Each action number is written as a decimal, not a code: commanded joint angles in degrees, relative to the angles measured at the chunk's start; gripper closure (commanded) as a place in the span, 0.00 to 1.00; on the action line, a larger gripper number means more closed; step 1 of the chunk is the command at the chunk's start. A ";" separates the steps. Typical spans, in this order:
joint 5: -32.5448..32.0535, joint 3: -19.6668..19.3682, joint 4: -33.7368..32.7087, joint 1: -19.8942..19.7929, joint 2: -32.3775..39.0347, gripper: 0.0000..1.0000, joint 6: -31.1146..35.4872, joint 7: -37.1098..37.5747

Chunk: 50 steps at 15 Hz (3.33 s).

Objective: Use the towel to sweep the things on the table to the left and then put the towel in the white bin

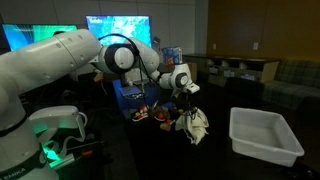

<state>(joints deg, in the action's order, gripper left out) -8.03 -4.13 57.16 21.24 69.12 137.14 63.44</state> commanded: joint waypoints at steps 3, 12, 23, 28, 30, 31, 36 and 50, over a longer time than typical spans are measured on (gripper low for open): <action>1.38 5.35 -15.02 1.80 6.43 0.91 -4.43 -1.65; 7.59 9.64 -24.33 5.22 8.96 0.90 -4.13 -5.39; 7.92 15.19 -24.13 1.06 2.18 0.91 -4.40 -16.32; 7.78 16.48 -20.42 -4.48 -2.39 0.91 -9.09 -23.27; 7.46 16.14 -18.53 -6.78 -4.04 0.91 -11.16 -24.85; 7.56 16.18 -17.11 -8.09 -5.16 0.91 -11.96 -25.73; 8.12 17.16 -7.33 -13.94 -11.53 0.91 -13.45 -29.99; 19.07 9.25 30.02 -23.36 -34.10 0.91 -20.44 -45.58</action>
<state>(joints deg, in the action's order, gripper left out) 9.16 8.46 76.11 -2.06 42.19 115.89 19.76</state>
